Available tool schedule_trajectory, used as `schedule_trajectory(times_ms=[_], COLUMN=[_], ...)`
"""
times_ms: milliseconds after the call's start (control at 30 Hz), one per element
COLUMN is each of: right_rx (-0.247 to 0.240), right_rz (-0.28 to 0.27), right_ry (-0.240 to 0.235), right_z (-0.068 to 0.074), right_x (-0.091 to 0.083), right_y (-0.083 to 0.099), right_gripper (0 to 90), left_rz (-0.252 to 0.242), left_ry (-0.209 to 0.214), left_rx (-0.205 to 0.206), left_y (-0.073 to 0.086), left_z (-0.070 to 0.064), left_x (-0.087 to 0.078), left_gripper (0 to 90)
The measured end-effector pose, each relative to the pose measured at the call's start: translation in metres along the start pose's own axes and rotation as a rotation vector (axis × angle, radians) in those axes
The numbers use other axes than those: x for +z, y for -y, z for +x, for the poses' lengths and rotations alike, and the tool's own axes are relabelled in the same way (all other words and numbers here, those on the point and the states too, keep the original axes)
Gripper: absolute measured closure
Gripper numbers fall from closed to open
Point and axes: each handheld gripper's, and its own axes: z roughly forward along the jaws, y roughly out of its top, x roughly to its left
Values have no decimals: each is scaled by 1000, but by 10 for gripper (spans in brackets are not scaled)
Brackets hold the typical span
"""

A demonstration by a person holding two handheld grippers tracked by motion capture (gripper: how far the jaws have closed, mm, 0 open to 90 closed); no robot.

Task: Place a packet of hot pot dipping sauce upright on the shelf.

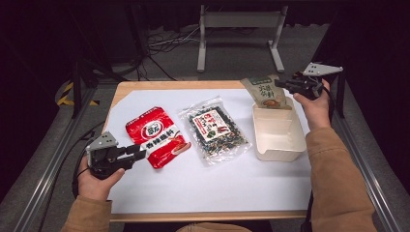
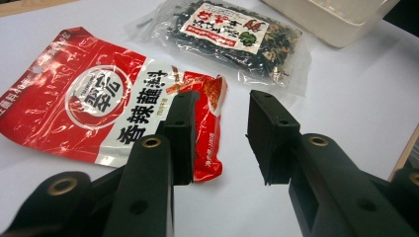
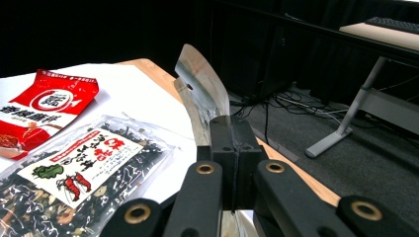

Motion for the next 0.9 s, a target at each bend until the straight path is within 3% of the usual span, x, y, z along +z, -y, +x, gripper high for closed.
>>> schedule_trajectory(times_ms=[467, 900], right_rx=[22, 106], right_rz=[-12, -11], right_ry=[0, 33], right_z=[2, -1], right_x=[-12, -20], right_y=[14, 35], right_gripper=[900, 900], left_rz=[8, 15], left_ry=[18, 22], left_rx=[4, 13], left_y=[-4, -6], left_z=[-1, 0], left_x=[7, 11], left_gripper=[639, 633])
